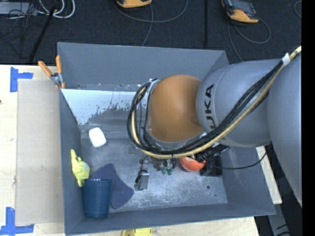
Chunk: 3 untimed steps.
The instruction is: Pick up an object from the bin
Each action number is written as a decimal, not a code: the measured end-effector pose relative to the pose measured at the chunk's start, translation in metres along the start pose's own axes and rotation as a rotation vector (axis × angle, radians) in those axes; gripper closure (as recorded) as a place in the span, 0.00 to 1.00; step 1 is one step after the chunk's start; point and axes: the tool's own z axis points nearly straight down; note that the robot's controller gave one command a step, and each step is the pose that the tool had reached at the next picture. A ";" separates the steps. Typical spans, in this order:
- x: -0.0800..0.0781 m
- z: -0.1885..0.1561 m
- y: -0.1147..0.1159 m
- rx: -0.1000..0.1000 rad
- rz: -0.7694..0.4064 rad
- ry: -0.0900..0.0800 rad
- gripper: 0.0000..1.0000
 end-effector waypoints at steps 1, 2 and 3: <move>-0.002 -0.004 -0.001 -0.001 0.004 -0.007 0.00; 0.009 0.043 0.034 0.000 -0.224 -0.016 0.00; 0.009 0.041 0.063 0.001 -0.368 -0.007 0.00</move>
Offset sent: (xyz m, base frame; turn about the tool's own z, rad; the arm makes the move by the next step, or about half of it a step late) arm -0.0240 0.0670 -0.0896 -0.4257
